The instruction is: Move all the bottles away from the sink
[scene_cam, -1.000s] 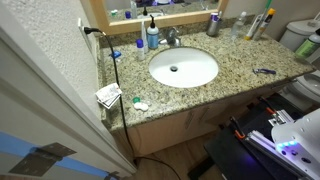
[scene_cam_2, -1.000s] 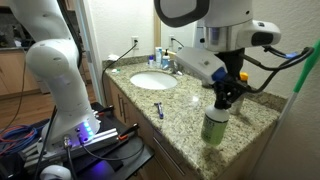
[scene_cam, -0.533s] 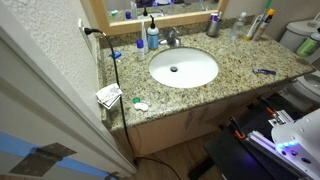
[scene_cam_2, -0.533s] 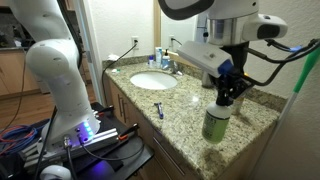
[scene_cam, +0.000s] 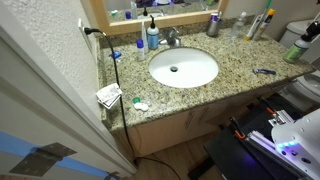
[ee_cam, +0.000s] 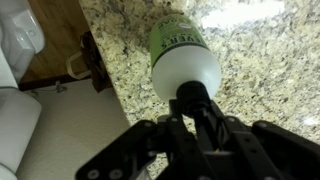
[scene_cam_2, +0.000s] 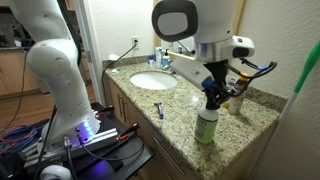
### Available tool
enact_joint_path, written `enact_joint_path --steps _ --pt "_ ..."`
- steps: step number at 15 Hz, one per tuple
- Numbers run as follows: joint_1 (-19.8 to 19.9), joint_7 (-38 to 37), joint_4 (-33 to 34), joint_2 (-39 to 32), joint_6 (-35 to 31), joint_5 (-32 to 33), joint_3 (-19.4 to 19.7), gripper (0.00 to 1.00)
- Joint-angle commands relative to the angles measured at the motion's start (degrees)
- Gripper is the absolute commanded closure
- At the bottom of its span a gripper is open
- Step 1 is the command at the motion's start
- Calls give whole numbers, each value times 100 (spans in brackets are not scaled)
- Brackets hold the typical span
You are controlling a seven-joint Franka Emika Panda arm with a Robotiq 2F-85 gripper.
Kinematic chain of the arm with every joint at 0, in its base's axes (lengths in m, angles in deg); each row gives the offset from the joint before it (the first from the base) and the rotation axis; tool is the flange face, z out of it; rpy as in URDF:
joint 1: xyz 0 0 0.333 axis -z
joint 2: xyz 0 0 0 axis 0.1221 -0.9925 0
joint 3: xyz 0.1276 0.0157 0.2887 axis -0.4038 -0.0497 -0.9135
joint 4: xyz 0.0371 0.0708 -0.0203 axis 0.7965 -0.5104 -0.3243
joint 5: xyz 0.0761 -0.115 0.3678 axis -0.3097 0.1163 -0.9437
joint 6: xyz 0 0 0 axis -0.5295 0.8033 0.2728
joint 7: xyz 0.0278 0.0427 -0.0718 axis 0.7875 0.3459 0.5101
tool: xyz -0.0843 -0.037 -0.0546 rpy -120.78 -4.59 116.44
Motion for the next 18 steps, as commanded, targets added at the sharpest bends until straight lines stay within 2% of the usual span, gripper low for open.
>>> enact_joint_path --steps 1,2,3,4,6,11,14,16,18 --pt "36 407 -222 -47 -355 -414 18 93" --pt "50 539 -258 -32 -381 -543 57 93" --pt "68 604 -269 -22 -353 -603 83 75" --pt "113 616 -251 14 -260 -512 98 46" --pt "236 484 -234 220 -68 -41 123 39" --pt "443 194 -118 1209 314 1184 65 4" --pt "455 324 30 2213 1241 1795 -48 0" --pt "364 691 227 2935 2228 1952 -86 0" --pt "453 755 277 3520 3216 2260 -402 0"
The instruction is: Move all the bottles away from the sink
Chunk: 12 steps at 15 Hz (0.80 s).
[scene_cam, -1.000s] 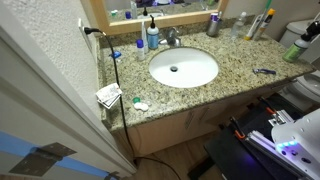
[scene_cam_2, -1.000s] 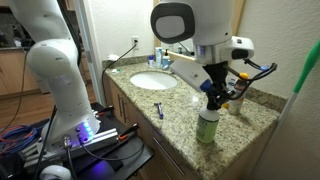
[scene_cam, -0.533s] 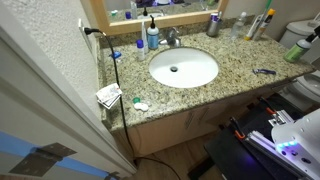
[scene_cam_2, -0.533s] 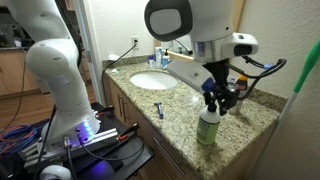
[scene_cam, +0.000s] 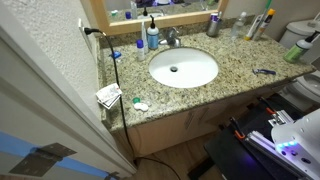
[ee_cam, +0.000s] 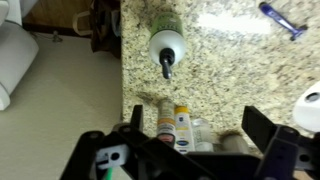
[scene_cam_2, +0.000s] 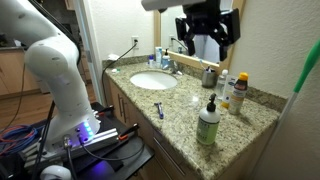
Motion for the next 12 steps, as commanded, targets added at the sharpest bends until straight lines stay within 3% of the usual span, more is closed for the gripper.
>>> enact_joint_path --steps 1,2,3,6,9,12 --pt "131 363 61 1153 1605 489 -415 0" --pt "9 618 240 1367 2130 519 -305 0" --pt "-106 157 155 1025 1506 459 -207 0" --pt "-163 91 170 1336 1678 485 -169 0" --pt "-266 13 -440 1871 1647 765 -912 0" --pt "-856 -33 -524 2328 2050 363 -1544 0"
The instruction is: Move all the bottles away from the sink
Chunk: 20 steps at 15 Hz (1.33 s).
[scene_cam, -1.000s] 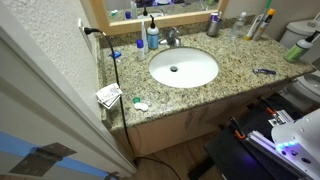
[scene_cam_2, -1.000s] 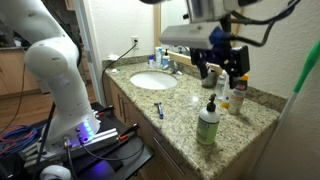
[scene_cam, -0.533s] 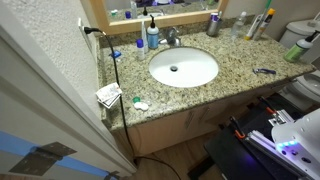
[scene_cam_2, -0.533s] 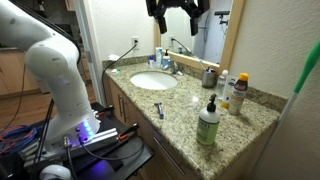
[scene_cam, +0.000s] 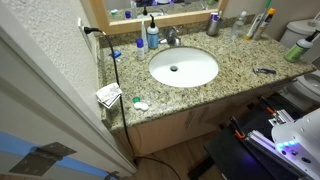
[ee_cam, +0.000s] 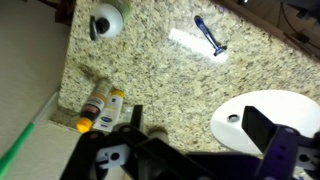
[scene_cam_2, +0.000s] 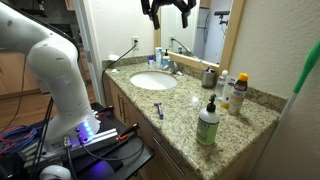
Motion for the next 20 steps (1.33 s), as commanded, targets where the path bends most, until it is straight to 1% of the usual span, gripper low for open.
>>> enact_joint_path --steps 1,2,3,4,5,6,7,8,9,10,11,12,14,15,16,17,18,20 --pt "-635 -315 -180 631 644 -272 -780 0" --pt "-884 -492 -76 688 914 -401 -994 0" --pt "-805 -469 -44 530 598 -128 -621 0" --pt "-1012 -642 -36 641 763 -184 -810 0" --pt "-1132 -747 -35 711 845 -195 -917 0" --pt "-1172 -770 -35 748 877 -195 -943 0" --pt "-1058 -882 -28 570 958 -87 -919 0" --pt "-947 -995 -207 401 833 353 -1106 0" --pt "-979 -1221 -403 378 597 567 -1230 0" --pt "-1148 -1434 -543 298 634 667 -1437 0" --pt "-1316 -1697 -655 225 533 677 -1645 0" --pt "-1592 -1934 -567 77 616 453 -1809 0" --pt "-2074 -2582 -264 -300 537 -3 -2141 0" --pt "-2295 -2900 33 -599 551 -227 -2282 0" --pt "-2447 -3098 351 -864 747 -375 -2351 0" --pt "-2370 -2938 -242 -270 576 -91 -2211 0" --pt "-2495 -3118 -47 -455 594 -206 -2327 0" --pt "-2549 -3196 189 -712 608 -272 -2375 0"
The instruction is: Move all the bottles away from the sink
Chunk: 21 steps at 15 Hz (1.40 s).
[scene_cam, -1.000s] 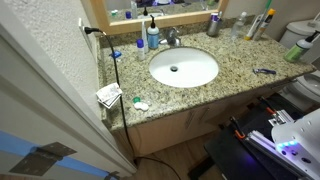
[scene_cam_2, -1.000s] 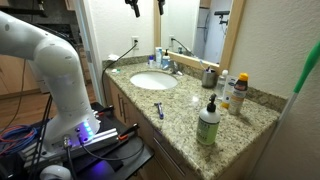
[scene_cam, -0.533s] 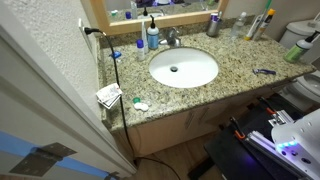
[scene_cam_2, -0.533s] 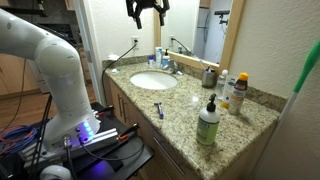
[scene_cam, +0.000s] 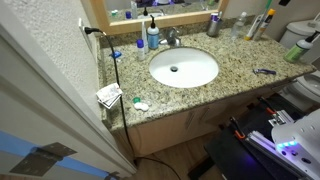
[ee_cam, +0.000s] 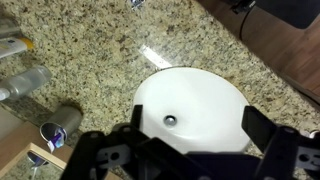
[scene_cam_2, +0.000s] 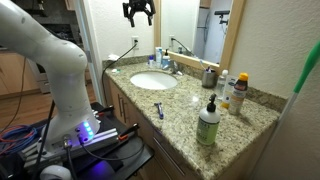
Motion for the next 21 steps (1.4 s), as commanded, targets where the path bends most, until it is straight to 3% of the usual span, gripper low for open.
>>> enact_joint_path --steps 1,3,6,10,11,12,14,16,19,21 --pt "-51 -27 54 -56 18 26 55 0" --pt "-21 -229 14 -396 35 257 -148 0" --pt "-308 -721 327 -1108 -362 -198 -447 0" --pt "-446 -1534 1664 -2271 -380 -802 -804 0" --pt "-452 -1544 1898 -2284 -222 -868 -813 0" --pt "-427 -1448 1209 -1878 -548 -707 -838 0" --pt "-421 -1525 1698 -2183 -423 -777 -874 0" --pt "-353 -1812 1703 -2341 -499 -565 -971 0" --pt "-332 -2604 2144 -3244 -785 -535 -1146 0" --pt "-417 -2922 2770 -3959 -774 -779 -1207 0"
